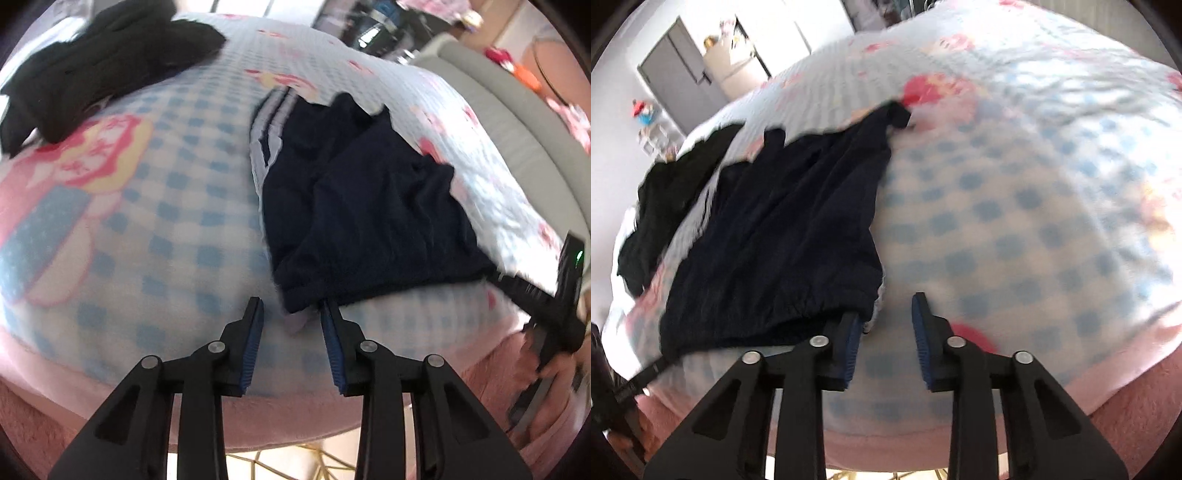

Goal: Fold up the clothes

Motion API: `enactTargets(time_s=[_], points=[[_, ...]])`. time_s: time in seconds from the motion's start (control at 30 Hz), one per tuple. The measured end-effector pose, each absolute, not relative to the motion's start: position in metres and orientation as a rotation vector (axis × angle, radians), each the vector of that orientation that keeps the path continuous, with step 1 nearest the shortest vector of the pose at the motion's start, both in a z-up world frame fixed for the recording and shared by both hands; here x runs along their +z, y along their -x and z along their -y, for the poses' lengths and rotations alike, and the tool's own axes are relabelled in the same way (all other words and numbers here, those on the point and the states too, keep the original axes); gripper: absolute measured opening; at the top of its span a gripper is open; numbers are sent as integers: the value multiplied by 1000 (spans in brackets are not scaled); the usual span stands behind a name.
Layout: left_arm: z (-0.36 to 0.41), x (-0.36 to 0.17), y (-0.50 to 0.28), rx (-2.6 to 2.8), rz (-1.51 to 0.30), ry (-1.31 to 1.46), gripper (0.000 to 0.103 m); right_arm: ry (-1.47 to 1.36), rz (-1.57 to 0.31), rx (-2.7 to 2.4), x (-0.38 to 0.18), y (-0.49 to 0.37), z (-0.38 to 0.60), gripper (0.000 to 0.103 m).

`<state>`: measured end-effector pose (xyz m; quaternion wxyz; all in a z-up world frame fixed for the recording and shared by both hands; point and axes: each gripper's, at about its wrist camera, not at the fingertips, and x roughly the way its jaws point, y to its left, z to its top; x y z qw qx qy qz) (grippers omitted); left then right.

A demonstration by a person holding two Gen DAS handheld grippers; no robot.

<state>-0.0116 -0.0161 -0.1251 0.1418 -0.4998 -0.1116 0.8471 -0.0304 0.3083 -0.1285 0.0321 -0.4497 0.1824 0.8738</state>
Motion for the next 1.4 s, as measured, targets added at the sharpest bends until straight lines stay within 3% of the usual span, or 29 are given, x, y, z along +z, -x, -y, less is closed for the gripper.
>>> enactTargets(time_s=[0.1,0.23,0.3,0.4,0.53,0.63,0.73,0.97,1.03,1.13,1.2,1.27,1.3,1.4], points=[[11,-127,15,2466,318,1442,34,1303,-655,2711,-119,25,-315,24],[12,-111,13,2520,355,1339,32,1345,-611,2702,-123,24,-311,23],[15,-98,7,2569,359,1256,23,1338,-622,2702,-126,12,-313,22],[20,-85,0,2590,374,1178,19,1295,-588,2717,-125,4,-315,22],[20,-94,12,2541,414,1227,20,1257,-514,2780,-113,-3,-311,22],[13,-115,26,2451,442,1361,19,1388,-516,2760,-129,11,-304,27],[11,-121,26,2487,383,1425,11,1462,-501,2733,-140,15,-301,12],[8,-92,1,2487,269,1318,11,1301,-533,2748,-104,-17,-316,9],[3,-91,-3,2507,200,1296,11,1276,-466,2767,-94,-22,-311,9],[12,-115,8,2432,249,1449,12,1383,-409,2722,-108,-18,-305,9],[21,-123,11,2372,336,1518,18,1528,-504,2622,-128,-15,-309,10],[35,-107,1,2383,445,1387,20,1533,-592,2602,-130,-22,-313,13],[41,-97,-4,2390,478,1320,28,1496,-569,2644,-121,-28,-310,15],[50,-83,-9,2408,513,1218,36,1378,-426,2772,-91,-40,-298,24]])
